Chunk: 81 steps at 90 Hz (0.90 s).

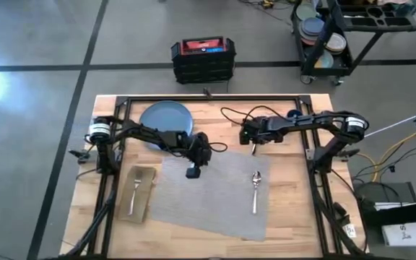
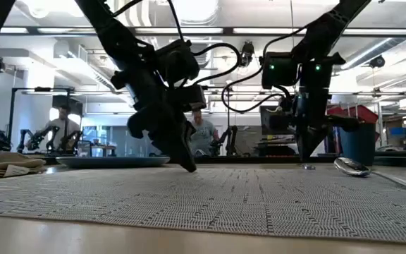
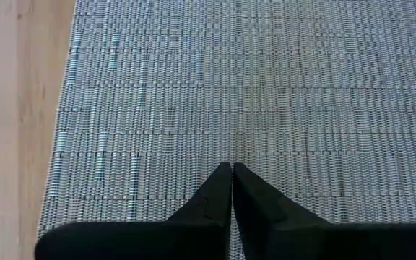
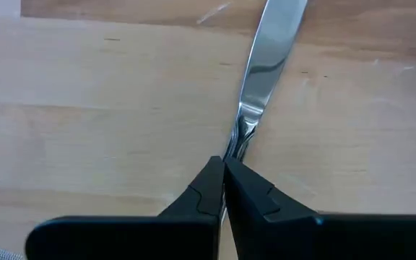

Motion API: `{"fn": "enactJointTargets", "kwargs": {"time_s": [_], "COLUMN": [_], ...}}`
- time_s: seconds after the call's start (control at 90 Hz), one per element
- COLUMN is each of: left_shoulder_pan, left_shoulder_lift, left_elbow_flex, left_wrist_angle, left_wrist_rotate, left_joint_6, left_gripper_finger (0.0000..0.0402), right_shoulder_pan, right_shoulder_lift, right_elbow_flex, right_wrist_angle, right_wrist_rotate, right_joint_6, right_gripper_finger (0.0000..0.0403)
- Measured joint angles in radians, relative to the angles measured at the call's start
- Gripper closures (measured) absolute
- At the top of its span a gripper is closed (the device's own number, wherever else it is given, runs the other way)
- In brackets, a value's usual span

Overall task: Set table place
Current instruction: Put the silver table knife to the left of the silver spoon on the gray table mat

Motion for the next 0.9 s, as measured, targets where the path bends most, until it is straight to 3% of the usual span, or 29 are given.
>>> {"fn": "enactJointTargets", "kwargs": {"time_s": [0.356,0.544,0.644,0.744,0.9], "left_shoulder_pan": [0.0,0.001,0.002,0.003,0.005], "left_shoulder_lift": [0.0,0.0,0.0,0.001,0.001], "left_elbow_flex": [-0.001,-0.001,-0.001,-0.002,-0.002], "left_wrist_angle": [-0.001,0.0,0.0,0.004,0.007], "left_wrist_rotate": [0.002,0.003,0.004,0.006,0.008], "left_joint_6": [0.0,0.004,0.004,0.004,0.004], "left_gripper_finger": [0.0401,0.0401,0.0401,0.0401,0.0401], "right_shoulder_pan": [0.0,0.093,0.169,0.197,0.191], "right_shoulder_lift": [0.034,0.008,-0.056,-0.078,-0.08], "right_elbow_flex": [-0.001,0.036,0.114,0.171,0.209], "right_wrist_angle": [0.011,0.022,0.001,-0.137,-0.271], "right_wrist_rotate": [-0.087,-0.285,-0.198,-0.076,-0.046], "right_joint_6": [-0.04,-0.033,-0.023,-0.021,-0.028], "right_gripper_finger": [0.0403,0.0403,0.0403,0.0403,0.0403]}}
